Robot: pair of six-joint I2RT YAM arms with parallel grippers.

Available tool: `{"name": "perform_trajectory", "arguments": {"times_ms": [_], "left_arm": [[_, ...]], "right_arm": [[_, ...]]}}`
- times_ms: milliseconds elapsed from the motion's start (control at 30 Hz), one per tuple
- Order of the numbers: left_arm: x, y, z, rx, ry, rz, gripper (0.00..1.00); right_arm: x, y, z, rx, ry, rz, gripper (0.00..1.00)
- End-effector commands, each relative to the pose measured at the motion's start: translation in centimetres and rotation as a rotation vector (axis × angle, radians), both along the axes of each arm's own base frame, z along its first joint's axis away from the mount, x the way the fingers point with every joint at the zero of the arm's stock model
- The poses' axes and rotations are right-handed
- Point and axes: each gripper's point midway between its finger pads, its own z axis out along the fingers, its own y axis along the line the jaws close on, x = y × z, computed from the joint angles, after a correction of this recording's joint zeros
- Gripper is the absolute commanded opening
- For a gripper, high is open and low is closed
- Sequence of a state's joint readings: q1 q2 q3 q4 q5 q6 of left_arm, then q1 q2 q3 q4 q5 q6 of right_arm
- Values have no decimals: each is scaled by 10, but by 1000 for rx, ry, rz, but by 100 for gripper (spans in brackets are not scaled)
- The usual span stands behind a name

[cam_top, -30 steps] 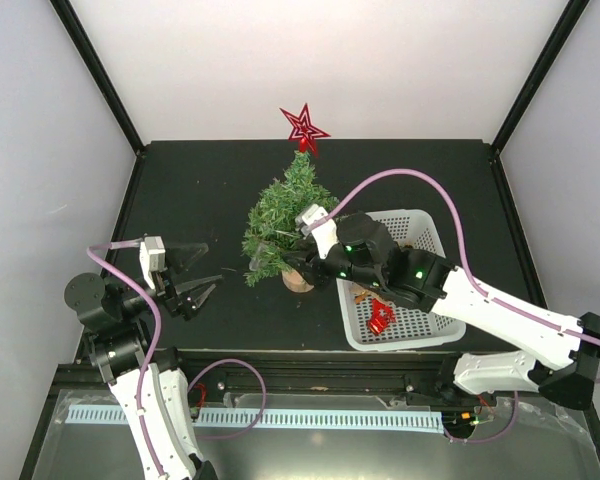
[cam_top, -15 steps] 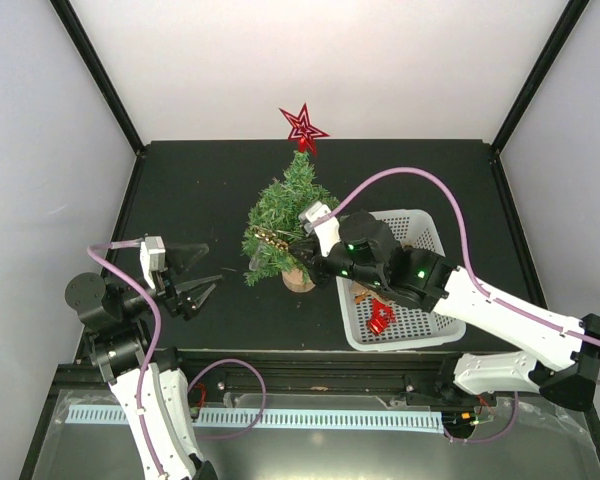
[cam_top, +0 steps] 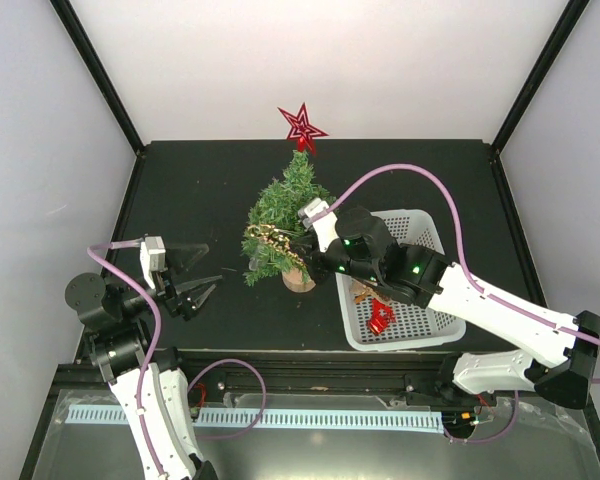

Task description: Decorate the small christmas tree

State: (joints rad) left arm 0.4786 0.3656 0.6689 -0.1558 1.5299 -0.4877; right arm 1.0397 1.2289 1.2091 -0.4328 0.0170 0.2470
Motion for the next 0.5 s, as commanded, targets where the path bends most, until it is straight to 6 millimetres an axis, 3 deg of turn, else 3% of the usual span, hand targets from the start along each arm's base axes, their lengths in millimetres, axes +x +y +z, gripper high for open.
{"name": "perform_trajectory", "arguments": {"times_ms": [0,467], "left_arm": [[-5,-2,1,16,-23,-11,99],[-6,-2,0,19,-29,-8,99]], "right_arm": [[4,-3,14,26,-20,-21,8],[0,-1,6,17,-14,7,16]]}}
